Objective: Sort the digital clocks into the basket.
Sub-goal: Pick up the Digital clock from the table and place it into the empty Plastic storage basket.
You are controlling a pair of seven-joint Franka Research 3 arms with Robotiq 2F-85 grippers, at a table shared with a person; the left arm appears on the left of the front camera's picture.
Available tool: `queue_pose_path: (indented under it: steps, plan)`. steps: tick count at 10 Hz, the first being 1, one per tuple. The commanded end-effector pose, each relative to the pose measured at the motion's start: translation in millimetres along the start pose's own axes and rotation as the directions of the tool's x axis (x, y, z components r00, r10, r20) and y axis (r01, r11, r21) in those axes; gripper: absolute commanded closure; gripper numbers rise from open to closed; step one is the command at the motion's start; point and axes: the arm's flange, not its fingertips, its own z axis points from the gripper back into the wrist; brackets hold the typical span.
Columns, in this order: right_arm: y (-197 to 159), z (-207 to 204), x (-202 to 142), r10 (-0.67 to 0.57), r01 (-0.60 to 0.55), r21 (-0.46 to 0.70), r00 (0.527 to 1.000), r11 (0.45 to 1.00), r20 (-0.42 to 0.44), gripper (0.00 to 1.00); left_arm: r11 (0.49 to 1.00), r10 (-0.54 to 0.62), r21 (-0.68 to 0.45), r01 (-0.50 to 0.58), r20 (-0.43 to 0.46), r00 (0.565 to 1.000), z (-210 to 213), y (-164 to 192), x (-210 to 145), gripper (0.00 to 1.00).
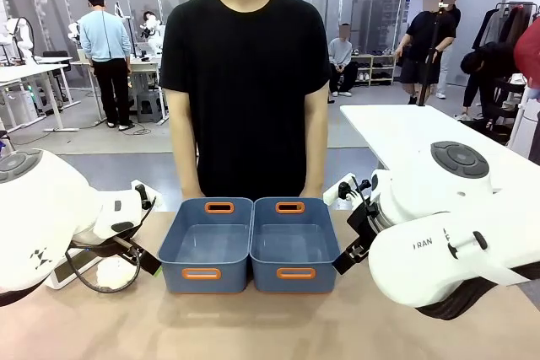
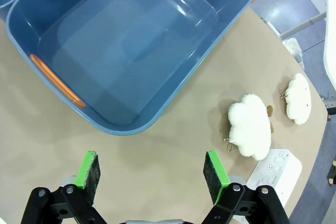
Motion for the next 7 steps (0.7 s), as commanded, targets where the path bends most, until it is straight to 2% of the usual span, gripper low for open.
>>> queue_pose_path:
  steps: [1, 2, 3, 5, 6, 7]
  plan:
    - [0.0, 0.0, 0.0, 0.0, 0.0, 0.0, 1.0, 1.0, 0.0, 0.0, 1.0, 0.0, 0.0, 0.0, 0.0, 1.0, 0.0, 0.0, 0.0, 0.0]
    - [-11.1, 24.0, 8.9, -0.044, 0.042, 0.099, 0.999, 0.994, 0.022, 0.0, 0.999, 0.034, -0.039, -0.035, -0.029, 0.999, 15.5, 2.8, 11.2, 0.0]
    - [-29.3, 44.9, 14.0, -0.087, 0.08, 0.18, 0.996, 0.98, 0.026, 0.0, 0.989, 0.062, -0.127, -0.071, -0.078, 0.995, 32.6, 12.5, 20.2, 0.0]
    - [-73.8, 57.0, 9.7, -0.247, 0.225, 0.408, 0.969, 0.885, 0.001, 0.0, 0.929, 0.141, -0.318, -0.192, -0.177, 0.974, 53.3, 61.1, 27.7, 0.0]
    - [-87.3, 55.7, 1.0, -0.321, 0.28, 0.535, 0.947, 0.797, -0.018, 0.0, 0.844, 0.226, -0.446, -0.297, -0.206, 0.952, 57.4, 82.7, 22.4, 0.0]
    - [-98.4, 57.4, -10.9, -0.368, 0.29, 0.654, 0.93, 0.699, -0.019, 0.0, 0.732, 0.263, -0.594, -0.333, -0.205, 0.943, 63.9, 104.5, 14.8, 0.0]
